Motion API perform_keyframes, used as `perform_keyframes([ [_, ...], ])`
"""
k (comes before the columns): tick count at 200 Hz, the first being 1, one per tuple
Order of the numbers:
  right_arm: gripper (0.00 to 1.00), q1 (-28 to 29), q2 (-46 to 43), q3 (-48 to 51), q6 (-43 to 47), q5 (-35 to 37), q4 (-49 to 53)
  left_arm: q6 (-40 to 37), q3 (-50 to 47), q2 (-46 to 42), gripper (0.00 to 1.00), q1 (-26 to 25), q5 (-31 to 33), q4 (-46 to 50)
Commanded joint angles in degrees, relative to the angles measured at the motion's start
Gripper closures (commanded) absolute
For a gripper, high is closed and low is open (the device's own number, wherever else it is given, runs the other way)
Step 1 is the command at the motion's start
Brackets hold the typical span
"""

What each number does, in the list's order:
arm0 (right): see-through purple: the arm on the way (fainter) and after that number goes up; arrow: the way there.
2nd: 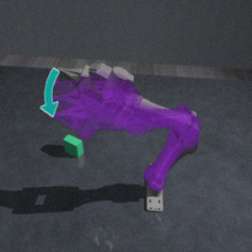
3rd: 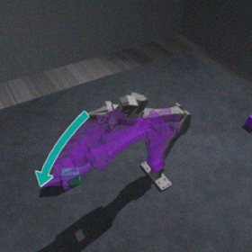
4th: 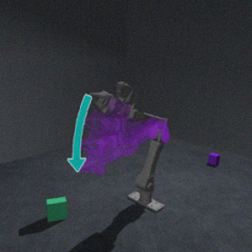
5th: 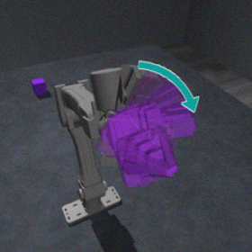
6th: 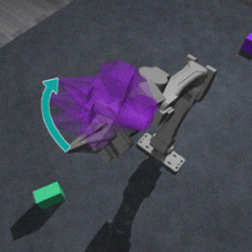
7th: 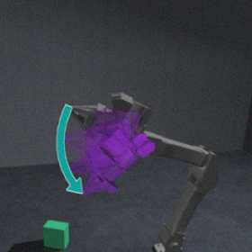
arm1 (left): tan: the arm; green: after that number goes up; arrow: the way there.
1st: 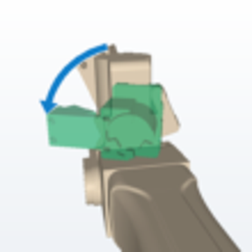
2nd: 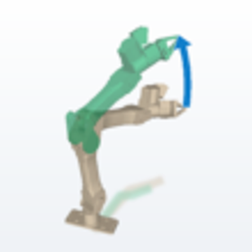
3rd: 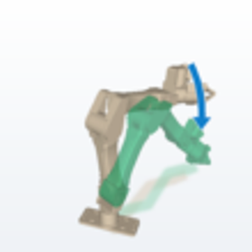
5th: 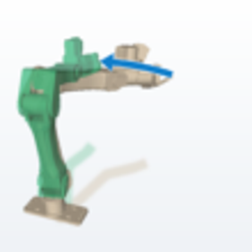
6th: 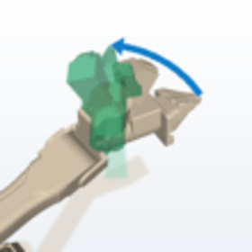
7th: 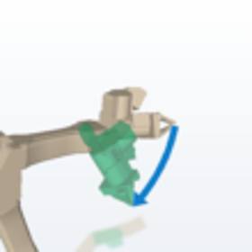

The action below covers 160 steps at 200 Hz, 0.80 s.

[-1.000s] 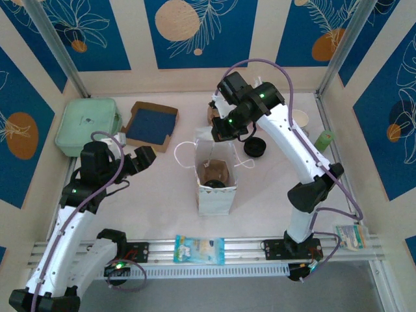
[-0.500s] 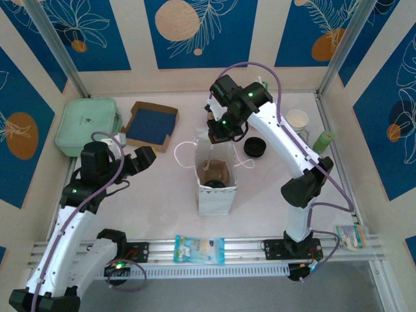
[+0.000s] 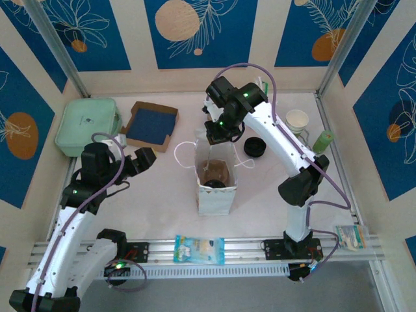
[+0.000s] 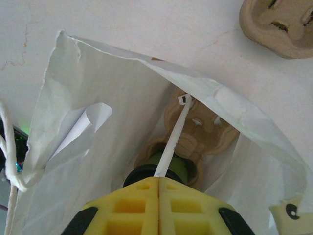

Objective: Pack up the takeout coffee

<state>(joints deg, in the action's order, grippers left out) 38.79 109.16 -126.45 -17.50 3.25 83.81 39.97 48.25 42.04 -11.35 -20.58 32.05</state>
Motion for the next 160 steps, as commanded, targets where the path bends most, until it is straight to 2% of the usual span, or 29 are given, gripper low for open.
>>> perform_keyframes([
  [1,0.9,0.76,0.61,-2.24,0.65,0.93,2.02,-0.5,-0.37,-0.91,0.09,0.49,-0.6,-0.59],
  [42,0.86,1.12,0.7,-3.25,0.53,1.84,2.33,-0.49,-0.26,-0.91,0.09,0.46,-0.56,-0.59],
  [128,0.85,2.14,-0.04,-5.53,0.01,3.08,2.84,-0.5,0.0,-1.0,0.09,0.46,-0.25,-0.28],
  [160,0.79,2.59,-1.17,-6.71,-0.16,2.11,2.6,-0.59,0.0,-0.6,0.09,0.47,-0.43,-0.58],
])
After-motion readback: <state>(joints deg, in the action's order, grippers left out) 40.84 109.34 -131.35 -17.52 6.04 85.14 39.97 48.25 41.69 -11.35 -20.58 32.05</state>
